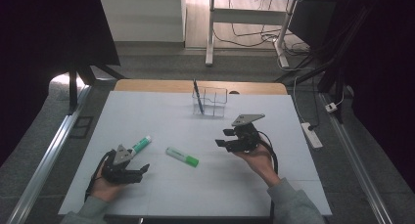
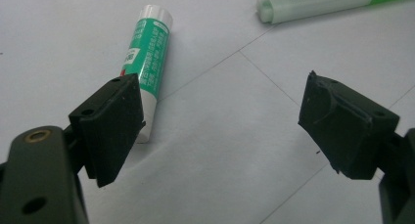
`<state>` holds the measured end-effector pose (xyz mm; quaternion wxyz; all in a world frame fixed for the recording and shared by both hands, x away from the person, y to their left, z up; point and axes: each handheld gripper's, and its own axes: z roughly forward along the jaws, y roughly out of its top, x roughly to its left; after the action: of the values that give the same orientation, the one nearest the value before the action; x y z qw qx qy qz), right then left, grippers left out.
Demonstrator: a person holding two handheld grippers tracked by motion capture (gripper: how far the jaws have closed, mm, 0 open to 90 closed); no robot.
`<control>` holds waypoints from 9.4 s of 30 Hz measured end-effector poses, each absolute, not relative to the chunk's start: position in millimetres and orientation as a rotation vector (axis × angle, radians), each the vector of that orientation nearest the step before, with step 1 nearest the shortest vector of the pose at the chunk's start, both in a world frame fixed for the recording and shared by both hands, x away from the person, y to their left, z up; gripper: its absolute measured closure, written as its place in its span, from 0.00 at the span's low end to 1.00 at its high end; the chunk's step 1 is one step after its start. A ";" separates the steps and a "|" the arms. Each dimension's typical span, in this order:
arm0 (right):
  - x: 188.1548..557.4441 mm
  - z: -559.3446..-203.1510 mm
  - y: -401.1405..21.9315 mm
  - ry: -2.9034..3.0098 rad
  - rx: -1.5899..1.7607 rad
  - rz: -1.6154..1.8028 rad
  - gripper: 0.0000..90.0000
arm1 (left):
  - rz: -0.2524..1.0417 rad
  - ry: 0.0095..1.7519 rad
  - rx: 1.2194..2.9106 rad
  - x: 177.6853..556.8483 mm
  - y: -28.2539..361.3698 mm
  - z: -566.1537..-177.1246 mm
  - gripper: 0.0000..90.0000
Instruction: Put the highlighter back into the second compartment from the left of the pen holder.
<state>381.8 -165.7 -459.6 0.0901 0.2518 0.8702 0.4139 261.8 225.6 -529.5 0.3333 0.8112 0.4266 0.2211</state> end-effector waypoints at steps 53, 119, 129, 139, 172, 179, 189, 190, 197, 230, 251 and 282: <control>363.7 -512.4 -40.1 2.925 0.436 0.694 0.73 | 0.571 1.115 2.123 263.0 227.0 -530.7 0.18; 344.9 -480.5 -107.9 3.002 0.288 0.863 0.75 | 0.503 0.589 2.430 285.3 124.4 -488.3 0.24; 340.2 -482.7 -101.2 3.028 0.204 0.823 0.75 | 0.382 0.468 2.548 296.7 101.4 -490.9 0.28; 336.0 -484.0 -97.1 3.057 0.109 0.806 0.75 | 0.315 0.348 2.633 298.7 91.6 -498.5 0.53; 351.9 -463.0 -127.7 2.777 0.500 1.278 0.45 | 0.387 0.417 2.504 298.2 107.7 -493.5 0.72; 352.5 -459.6 -135.7 2.682 0.536 1.347 0.42 | 0.424 0.541 2.404 302.1 118.4 -489.8 0.72; 353.7 -460.3 -140.2 2.634 0.588 1.417 0.40 | 0.483 0.606 2.264 300.0 124.1 -484.1 0.72; 353.7 -461.0 -139.4 2.637 0.587 1.421 0.39 | 0.484 0.605 2.257 299.5 123.9 -483.6 0.72; 351.4 -462.1 -135.1 2.641 0.572 1.427 0.40 | 0.488 0.589 2.242 297.6 119.3 -484.8 0.72; 347.4 -458.1 -128.4 2.655 0.604 1.568 0.76 | 0.576 0.550 2.311 292.4 81.0 -496.2 0.71; 354.9 -450.2 -148.8 2.522 0.659 1.551 0.78 | 0.458 0.666 2.234 297.1 104.1 -493.1 0.44; 370.5 -430.9 -165.8 2.396 0.711 1.539 0.78 | 0.430 0.848 2.199 278.3 160.2 -500.7 0.34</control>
<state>370.5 -165.8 -430.9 0.1032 0.2411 0.8119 0.5215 278.3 160.2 -500.7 0.3643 0.8548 0.3297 0.1670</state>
